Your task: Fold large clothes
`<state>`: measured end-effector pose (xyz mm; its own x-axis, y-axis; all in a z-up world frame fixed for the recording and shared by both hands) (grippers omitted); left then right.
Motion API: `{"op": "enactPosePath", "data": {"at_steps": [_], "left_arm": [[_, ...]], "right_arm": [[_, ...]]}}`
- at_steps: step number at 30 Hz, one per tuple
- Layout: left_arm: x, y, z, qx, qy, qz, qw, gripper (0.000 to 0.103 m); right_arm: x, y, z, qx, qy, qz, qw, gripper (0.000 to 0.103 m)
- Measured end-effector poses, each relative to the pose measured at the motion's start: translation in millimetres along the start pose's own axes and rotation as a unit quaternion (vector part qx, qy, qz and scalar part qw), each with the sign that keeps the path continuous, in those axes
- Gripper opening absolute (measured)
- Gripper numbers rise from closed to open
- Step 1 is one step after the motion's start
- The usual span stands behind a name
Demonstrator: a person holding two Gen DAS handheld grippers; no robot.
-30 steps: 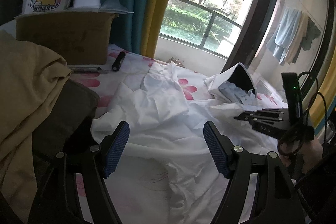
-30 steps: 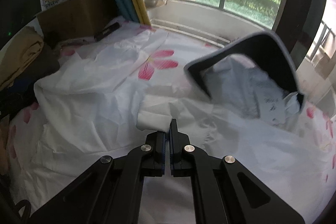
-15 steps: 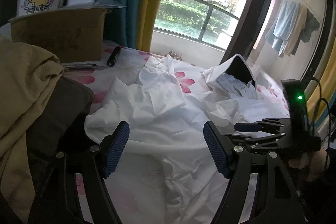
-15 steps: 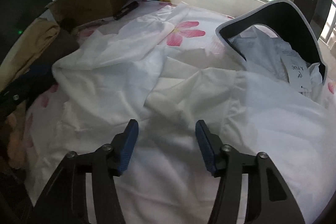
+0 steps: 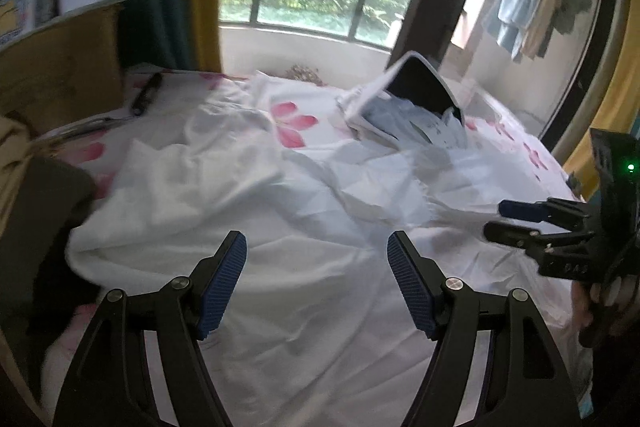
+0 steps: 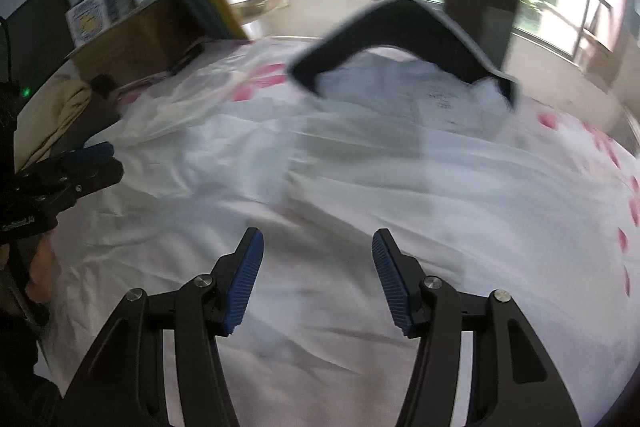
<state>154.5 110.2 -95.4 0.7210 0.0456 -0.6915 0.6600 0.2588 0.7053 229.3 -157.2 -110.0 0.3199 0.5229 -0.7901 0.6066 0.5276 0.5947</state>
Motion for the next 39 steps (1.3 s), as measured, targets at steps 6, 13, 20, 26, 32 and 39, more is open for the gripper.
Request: {"op": "enactPosePath", "data": {"at_steps": [6, 13, 20, 26, 32, 39], "left_arm": [[14.3, 4.5, 11.2, 0.016, 0.001, -0.018, 0.9997, 0.076], [24.8, 27.4, -9.9, 0.021, 0.028, -0.027, 0.999, 0.067], [44.4, 42.4, -30.8, 0.021, 0.045, -0.039, 0.998, 0.042], [80.6, 68.6, -65.7, 0.011, 0.072, -0.045, 0.9963, 0.037], [115.1, 87.6, -98.6, -0.024, 0.093, -0.066, 0.9931, 0.037], [121.4, 83.6, -94.6, 0.007, 0.101, -0.048, 0.9937, 0.019]], "right_arm": [[-22.2, -21.0, 47.0, 0.042, -0.022, 0.01, 0.999, 0.057], [-41.0, -38.8, 91.1, 0.069, -0.05, 0.019, 0.996, 0.057], [-57.0, -41.0, 111.4, 0.06, -0.066, 0.038, 0.995, 0.057], [-54.2, -33.6, 119.3, 0.066, -0.074, 0.04, 0.994, 0.057], [-46.3, -31.7, 115.2, 0.055, -0.08, 0.032, 0.995, 0.057], [-40.0, -37.6, 115.2, 0.058, -0.093, 0.014, 0.994, 0.057]]}}
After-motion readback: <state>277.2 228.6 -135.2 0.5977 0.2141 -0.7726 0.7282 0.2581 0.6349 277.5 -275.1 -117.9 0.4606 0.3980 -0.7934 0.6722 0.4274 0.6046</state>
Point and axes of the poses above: each gripper's, at about its wrist camera, not at the fingertips, and x roughly the way its jaws point, z to its right, y to its top, the point moved 5 cm from there along x, roughly the way its jaws point, and after that the axes turned 5 degrees about y, right-handed, at the moved point
